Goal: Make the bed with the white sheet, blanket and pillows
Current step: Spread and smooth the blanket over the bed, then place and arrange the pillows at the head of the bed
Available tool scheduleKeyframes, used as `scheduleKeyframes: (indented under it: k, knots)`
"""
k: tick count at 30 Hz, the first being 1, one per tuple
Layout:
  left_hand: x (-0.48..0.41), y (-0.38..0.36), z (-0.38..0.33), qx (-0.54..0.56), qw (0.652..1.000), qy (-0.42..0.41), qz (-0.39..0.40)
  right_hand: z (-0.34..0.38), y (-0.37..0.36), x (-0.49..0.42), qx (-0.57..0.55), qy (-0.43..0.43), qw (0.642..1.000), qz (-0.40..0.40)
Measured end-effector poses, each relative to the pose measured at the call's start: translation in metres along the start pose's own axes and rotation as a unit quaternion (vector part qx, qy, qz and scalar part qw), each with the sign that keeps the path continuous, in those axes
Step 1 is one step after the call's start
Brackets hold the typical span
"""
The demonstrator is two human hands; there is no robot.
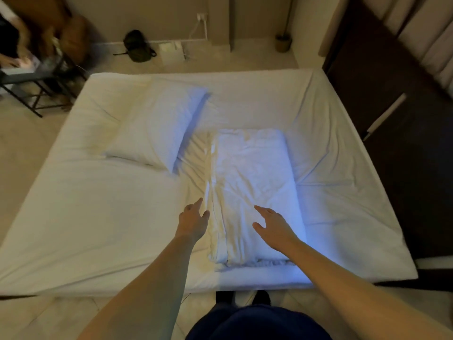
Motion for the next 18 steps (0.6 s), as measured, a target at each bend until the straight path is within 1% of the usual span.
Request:
scheduleKeyframes:
  k: [4, 8, 13, 18]
  knots:
    - [0.026, 0.008, -0.007, -0.003, 1.0, 0.004, -0.016, -0.001, 0.019, 0.006, 0.005, 0.016, 1.0, -0.008]
    - [0.032, 0.022, -0.012, -0.018, 0.999, -0.002, -0.031, 0.005, 0.029, 0.002, -0.003, 0.017, 1.0, -0.016]
    - [0.022, 0.049, -0.008, -0.023, 0.998, -0.019, -0.047, 0.027, 0.031, -0.009, -0.007, 0.019, 0.999, -0.031]
    - [-0.007, 0.087, 0.016, -0.025, 0.997, -0.043, -0.056, 0.066, 0.021, -0.037, -0.021, 0.014, 0.998, -0.061]
Point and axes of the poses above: each hand's wrist, its own x-axis away from the middle knuckle, its own y-axis out of the back of the hand, z = x × y, the point moved 3 cm from there along -x, towards the middle knuckle, and after that the axes turned 3 degrees about -x, right-handed, at the moved point
